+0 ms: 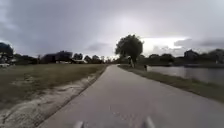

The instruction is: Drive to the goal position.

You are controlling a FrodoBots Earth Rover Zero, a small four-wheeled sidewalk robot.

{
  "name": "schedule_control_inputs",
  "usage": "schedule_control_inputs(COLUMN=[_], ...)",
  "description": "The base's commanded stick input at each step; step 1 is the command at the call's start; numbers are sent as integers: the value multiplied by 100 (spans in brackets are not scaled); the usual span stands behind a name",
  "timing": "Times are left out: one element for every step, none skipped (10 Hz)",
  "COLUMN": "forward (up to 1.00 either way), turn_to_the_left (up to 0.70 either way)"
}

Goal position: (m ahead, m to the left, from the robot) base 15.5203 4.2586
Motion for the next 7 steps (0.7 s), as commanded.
schedule_control_inputs(forward=[100, 100, 100, 100, 100, 100, 100], turn_to_the_left=[0, 0, 0, 0, 0, 0, 0])
